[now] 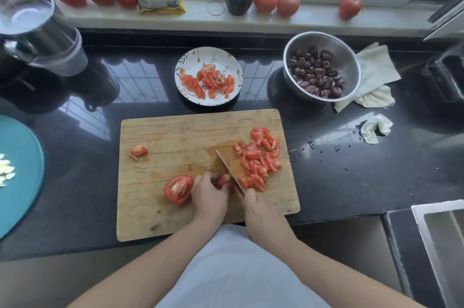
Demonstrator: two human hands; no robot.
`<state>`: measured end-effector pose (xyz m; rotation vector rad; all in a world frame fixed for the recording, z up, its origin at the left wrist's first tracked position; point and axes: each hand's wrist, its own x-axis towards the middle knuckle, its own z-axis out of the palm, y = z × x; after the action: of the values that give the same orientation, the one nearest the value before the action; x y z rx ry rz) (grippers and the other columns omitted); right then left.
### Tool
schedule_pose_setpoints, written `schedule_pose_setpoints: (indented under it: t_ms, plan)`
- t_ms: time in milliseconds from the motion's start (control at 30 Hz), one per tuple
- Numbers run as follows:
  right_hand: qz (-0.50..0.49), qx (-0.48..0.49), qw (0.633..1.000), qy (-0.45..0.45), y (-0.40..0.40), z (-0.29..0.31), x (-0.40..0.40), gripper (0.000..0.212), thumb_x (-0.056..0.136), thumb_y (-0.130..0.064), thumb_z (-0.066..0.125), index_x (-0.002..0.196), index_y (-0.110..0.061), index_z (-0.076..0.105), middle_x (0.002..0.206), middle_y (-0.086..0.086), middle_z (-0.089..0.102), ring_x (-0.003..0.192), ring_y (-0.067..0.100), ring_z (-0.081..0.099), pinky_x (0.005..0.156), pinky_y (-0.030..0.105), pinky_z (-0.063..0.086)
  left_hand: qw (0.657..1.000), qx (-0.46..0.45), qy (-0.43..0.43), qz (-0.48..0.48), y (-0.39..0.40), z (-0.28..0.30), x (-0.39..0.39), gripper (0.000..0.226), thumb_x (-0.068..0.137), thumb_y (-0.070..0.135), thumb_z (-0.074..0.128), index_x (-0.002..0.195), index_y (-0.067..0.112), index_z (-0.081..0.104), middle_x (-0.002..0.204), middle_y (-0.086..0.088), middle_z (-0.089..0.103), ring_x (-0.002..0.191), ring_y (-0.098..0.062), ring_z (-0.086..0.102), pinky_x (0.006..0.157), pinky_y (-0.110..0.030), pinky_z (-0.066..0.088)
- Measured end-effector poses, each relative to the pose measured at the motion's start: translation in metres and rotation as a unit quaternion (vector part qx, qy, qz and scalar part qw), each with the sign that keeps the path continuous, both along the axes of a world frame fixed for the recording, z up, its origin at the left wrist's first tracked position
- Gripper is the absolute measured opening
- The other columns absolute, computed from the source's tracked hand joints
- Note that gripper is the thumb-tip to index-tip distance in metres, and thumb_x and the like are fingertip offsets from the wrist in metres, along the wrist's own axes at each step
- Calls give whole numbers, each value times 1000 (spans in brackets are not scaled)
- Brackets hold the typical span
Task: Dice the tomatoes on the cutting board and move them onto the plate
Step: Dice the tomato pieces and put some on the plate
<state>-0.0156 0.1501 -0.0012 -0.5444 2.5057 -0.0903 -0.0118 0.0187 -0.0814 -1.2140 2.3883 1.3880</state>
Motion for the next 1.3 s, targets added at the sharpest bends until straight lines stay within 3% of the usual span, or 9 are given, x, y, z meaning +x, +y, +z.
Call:
schedule_pose_setpoints:
  t_ms: [167,333,500,667,800,900,1067,1300]
  plan:
    - [-35,-54,998,27,-34,-10,-21,22,95,-5,42,108,-20,33,107,2,51,92,33,64,59,38,34,1000,7,2,8,0,0,0,19,86,25,79,100,12,74,102,-7,65,99,-26,61,86,-33,43]
    - [-80,-79,994,-10,-7,-9,-9,32,90,3,32,92,-27,19,96,-1,44,85,38,55,71,49,45,1000,7,11,11,1,2,-2,15,87,24,81,94,16,71,97,1,59,92,-15,50,74,-25,29]
    - [-143,-104,984,11,-17,-16,-23,21,99,-13,28,89,-29,20,98,4,52,80,36,51,65,43,38,1000,-4,23,2,2,5,0,15,89,22,80,88,21,65,94,3,56,92,-15,50,74,-25,30]
    - [-114,-110,987,11,-8,-2,-13,25,97,-7,32,87,-27,21,89,-1,45,77,35,48,67,47,41,1000,-3,27,-15,1,2,3,22,86,19,82,105,14,73,98,3,56,92,-15,54,75,-22,32]
    - [-26,-63,998,-6,3,17,1,26,89,3,28,91,-23,21,90,-3,35,72,36,41,65,44,35,999,19,27,-6,0,1,6,27,85,15,83,110,12,72,103,-1,64,94,-20,64,80,-23,39]
    - [25,-24,999,13,1,15,3,25,88,2,27,100,-19,28,99,-1,42,82,36,57,67,41,35,999,29,26,10,1,0,5,20,85,14,81,104,13,72,103,-4,69,96,-20,64,80,-25,39]
    - [32,-2,999,23,-6,8,2,26,90,-1,28,108,-18,34,101,2,47,83,34,64,59,37,30,999,33,20,20,1,0,3,14,86,14,80,97,13,72,101,-4,69,94,-21,61,79,-27,38]
    - [-14,18,1000,-21,11,16,8,19,91,-2,32,100,-19,30,102,0,47,93,27,58,64,33,32,999,39,9,22,1,2,1,13,87,17,79,97,18,70,104,-1,66,98,-18,59,80,-25,36]
